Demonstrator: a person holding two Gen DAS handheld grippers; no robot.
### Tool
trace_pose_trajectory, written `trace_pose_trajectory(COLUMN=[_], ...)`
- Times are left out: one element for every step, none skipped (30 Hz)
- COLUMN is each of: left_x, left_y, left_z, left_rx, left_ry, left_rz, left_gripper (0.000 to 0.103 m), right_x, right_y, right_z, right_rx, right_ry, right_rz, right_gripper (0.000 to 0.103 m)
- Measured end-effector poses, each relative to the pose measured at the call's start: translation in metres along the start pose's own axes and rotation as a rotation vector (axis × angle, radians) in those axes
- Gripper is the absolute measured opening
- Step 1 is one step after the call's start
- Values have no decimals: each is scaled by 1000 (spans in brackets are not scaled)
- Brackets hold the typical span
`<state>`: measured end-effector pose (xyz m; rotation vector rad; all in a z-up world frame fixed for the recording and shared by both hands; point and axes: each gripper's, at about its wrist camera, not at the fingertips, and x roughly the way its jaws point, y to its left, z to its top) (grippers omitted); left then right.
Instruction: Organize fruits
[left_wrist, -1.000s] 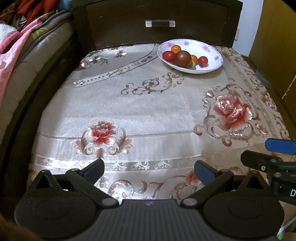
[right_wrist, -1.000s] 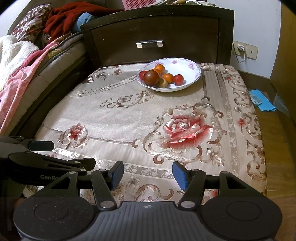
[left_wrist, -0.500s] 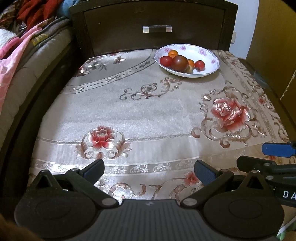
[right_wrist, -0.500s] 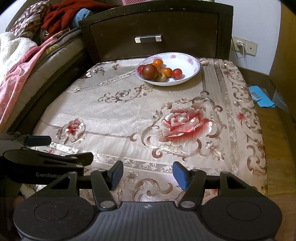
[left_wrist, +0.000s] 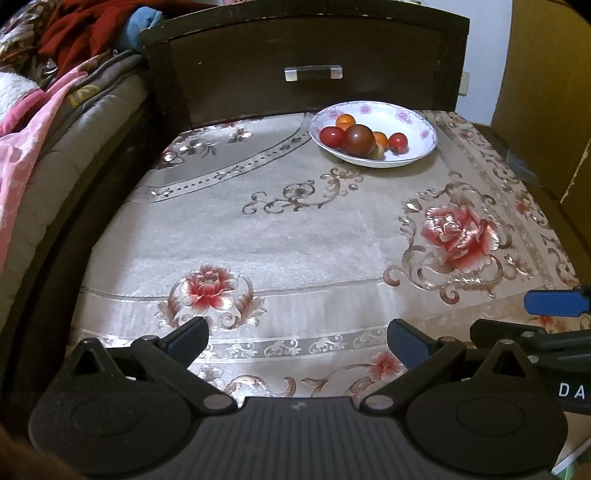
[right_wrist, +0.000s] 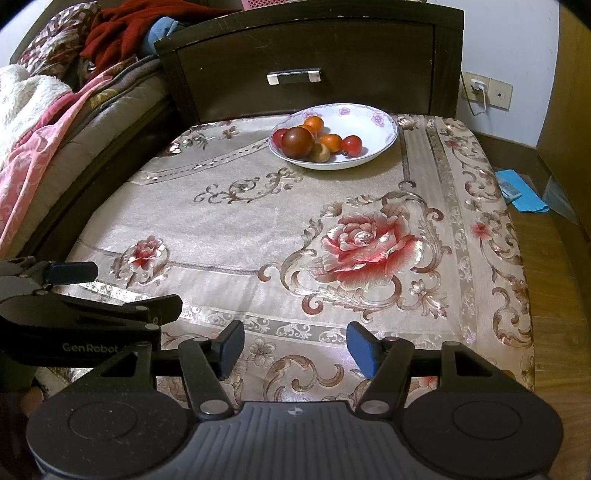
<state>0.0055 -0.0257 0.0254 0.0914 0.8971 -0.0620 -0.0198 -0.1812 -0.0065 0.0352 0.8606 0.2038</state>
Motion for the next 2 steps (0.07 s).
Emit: trace_pose_trajectory(left_x=[0, 1], left_y=[0, 1], left_z=[0, 0], left_rx=[-2, -5], left_ry=[3, 5], left_rz=[4, 11], left_gripper=[103, 103], right_x=[0, 1], right_y=[0, 0], right_z=[0, 0], right_rx=[0, 1], right_ry=[1, 2], right_rz=[-1, -2], right_gripper=[58, 58])
